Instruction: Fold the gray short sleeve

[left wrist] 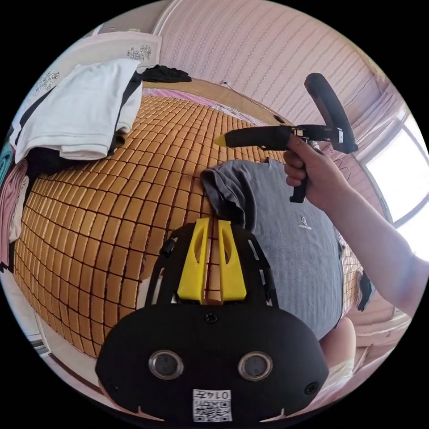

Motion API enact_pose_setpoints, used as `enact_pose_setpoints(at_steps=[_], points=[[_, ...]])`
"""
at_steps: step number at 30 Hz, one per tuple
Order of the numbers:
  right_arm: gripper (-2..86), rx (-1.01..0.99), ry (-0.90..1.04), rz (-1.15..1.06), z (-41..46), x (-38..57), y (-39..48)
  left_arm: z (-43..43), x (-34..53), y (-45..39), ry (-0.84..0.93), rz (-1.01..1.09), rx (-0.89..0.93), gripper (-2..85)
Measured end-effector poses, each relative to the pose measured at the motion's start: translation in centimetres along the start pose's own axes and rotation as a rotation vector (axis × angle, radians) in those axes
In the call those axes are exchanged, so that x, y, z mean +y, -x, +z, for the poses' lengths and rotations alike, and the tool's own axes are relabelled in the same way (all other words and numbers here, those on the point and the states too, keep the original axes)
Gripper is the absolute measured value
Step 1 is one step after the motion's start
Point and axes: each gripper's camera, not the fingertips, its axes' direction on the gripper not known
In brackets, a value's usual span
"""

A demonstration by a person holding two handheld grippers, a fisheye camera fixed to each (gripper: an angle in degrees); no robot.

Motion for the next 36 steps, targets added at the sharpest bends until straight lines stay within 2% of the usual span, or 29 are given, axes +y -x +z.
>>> enact_pose_setpoints(at_steps=[3, 7, 11, 18, 20, 25, 30, 32, 36], points=[[3.2, 0.020, 0.099, -0.040, 1.6, 0.6, 0.2, 0.0, -0.4, -2.1, -0.006, 0.088, 0.026, 4.8], [5.6, 0.046, 0.241, -0.097, 5.8, 0.4, 1.6, 2.8, -1.0, -4.2, 0.092, 0.165, -0.023, 5.5], [2.1, 0.043, 0.224, -0.085, 5.6, -0.7, 1.3, 2.4, -0.9, -3.7, 0.072, 0.143, -0.024, 0.2], [1.7, -0.039, 0.171, 0.030, 5.0, -2.2, -1.0, 2.0, -0.5, -2.3, 0.055, 0.050, -0.010, -0.4], [2.4, -0.018, 0.216, 0.041, 6.5, -2.1, -1.2, 2.4, -0.6, -2.1, 0.067, 0.030, 0.011, 0.7], [9.8, 0.011, 0.118, 0.055, 2.2, -1.2, -1.8, 1.6, -0.8, -1.2, 0.089, -0.005, 0.004, 4.7], [12.2, 0.058, -0.080, 0.123, -7.4, 6.3, -3.6, 0.4, -0.2, -1.2, 0.100, 0.034, -0.056, 4.8], [11.1, 0.115, -0.143, 0.217, -12.1, 13.7, -5.2, -0.4, 0.2, -1.5, 0.103, 0.048, -0.060, 4.8], [9.1, 0.261, -0.104, 0.441, -16.8, 26.4, -8.7, -1.2, 0.6, -2.7, 0.113, 0.079, -0.055, 4.6]])
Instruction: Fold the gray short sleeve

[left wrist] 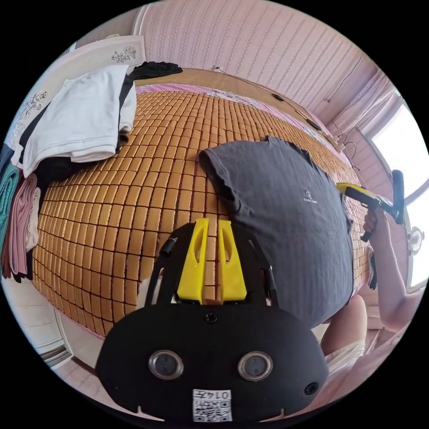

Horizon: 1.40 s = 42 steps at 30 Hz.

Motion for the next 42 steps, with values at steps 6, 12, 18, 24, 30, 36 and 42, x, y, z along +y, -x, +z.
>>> enact_pose_setpoints(at_steps=[6, 12, 18, 24, 30, 36, 42], points=[[8.0, 0.091, 0.097, 0.252, -3.2, 10.7, -9.3, 0.8, -0.8, -3.4, 0.021, 0.045, 0.032, 4.8], [7.7, 0.079, 0.069, 0.204, -2.9, 9.8, -8.0, 2.5, -2.6, -4.8, 0.002, 0.055, -0.042, 4.9], [7.4, -0.018, 0.057, 0.065, -1.0, 5.0, -3.2, 2.9, -2.0, -2.5, -0.002, -0.046, -0.025, 2.8], [7.3, -0.165, 0.054, -0.222, 3.3, -4.9, 7.8, 0.8, -0.3, -2.0, -0.063, -0.087, 0.013, 4.6], [8.2, -0.226, 0.140, -0.433, 10.2, -14.0, 19.4, 2.0, -0.4, -1.9, -0.065, -0.092, 0.039, 6.9], [9.1, -0.157, 0.211, -0.427, 15.9, -18.5, 24.0, 3.3, -0.4, -1.9, -0.049, -0.088, 0.017, 5.0], [2.7, -0.189, 0.226, -0.359, 17.8, -18.8, 22.3, 3.2, -0.2, -2.5, -0.066, -0.062, -0.006, 3.9]])
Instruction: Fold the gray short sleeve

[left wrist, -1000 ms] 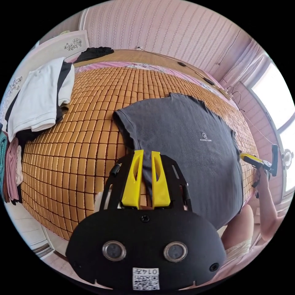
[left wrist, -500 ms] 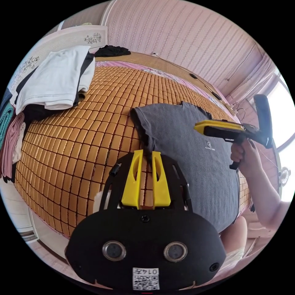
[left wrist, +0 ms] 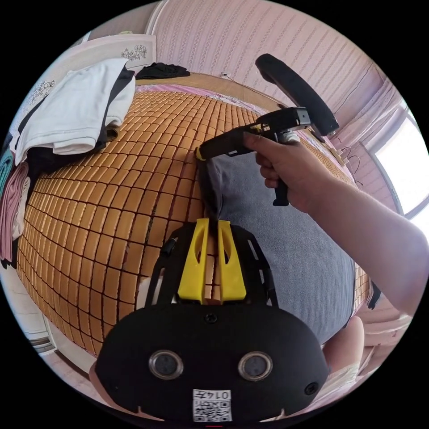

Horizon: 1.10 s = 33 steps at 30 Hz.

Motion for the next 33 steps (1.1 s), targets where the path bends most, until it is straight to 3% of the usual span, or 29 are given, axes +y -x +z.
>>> enact_pose_setpoints(at_steps=[7, 10, 15, 23, 26, 28, 33], points=[[2.7, -0.098, -0.208, 0.124, -7.8, 6.1, -5.7, -2.7, -0.2, -2.7, -0.099, 0.183, 0.122, 5.1], [4.9, -0.016, -0.148, 0.166, -8.4, 8.8, -8.3, -1.8, -0.3, -3.6, -0.006, 0.240, 0.212, 7.2], [5.9, -0.004, -0.096, 0.193, -8.3, 10.4, -9.8, -1.4, 0.0, -4.9, 0.020, 0.277, 0.162, 7.5], [8.8, 0.020, -0.046, 0.120, -6.5, 5.1, -7.3, 1.0, -1.2, -7.5, 0.081, 0.312, 0.094, 6.0], [6.1, 0.070, 0.058, 0.090, -4.8, 3.2, -6.6, 0.8, -1.4, -8.3, 0.088, 0.344, 0.035, 3.1], [2.5, 0.060, 0.029, 0.071, -5.7, 2.7, -6.6, 0.2, -1.5, -8.5, 0.075, 0.347, 0.025, 1.7], [0.9, 0.014, -0.047, 0.087, -9.1, 3.9, -8.0, -1.3, -1.0, -11.0, 0.041, 0.471, 0.165, 5.4]])
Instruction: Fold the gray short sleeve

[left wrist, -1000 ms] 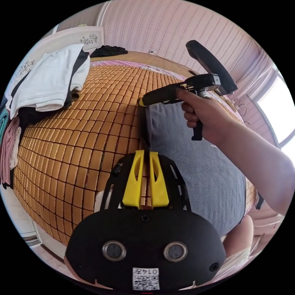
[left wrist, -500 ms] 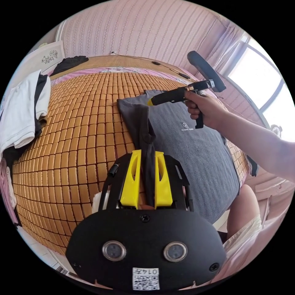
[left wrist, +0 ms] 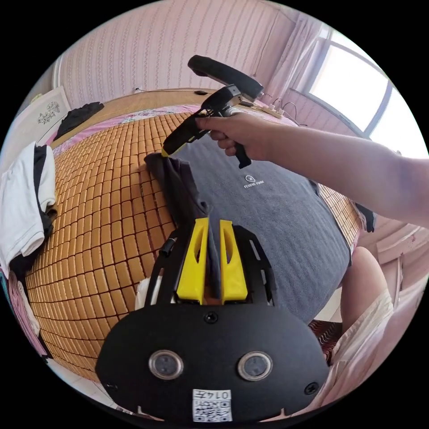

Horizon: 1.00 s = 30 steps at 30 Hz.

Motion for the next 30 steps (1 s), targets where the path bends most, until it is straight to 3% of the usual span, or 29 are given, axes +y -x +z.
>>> enact_pose_setpoints(at_steps=[8, 12, 21, 30], points=[[7.3, -0.013, 0.041, 0.021, -1.3, 3.1, -1.6, -0.2, -0.8, 0.3, 0.005, -0.054, -0.076, 6.7], [5.7, -0.051, 0.103, 0.020, 0.3, 2.5, -1.4, 2.5, -1.9, 0.4, 0.110, -0.072, -0.094, 6.6], [5.7, -0.073, 0.039, 0.123, -3.7, 3.0, -2.8, 1.0, -3.7, -1.1, 0.025, -0.036, -0.069, 6.5], [6.7, -0.026, -0.165, 0.221, -14.9, 16.8, -4.0, 2.2, -6.4, -1.0, 0.118, 0.008, -0.024, 7.5]])
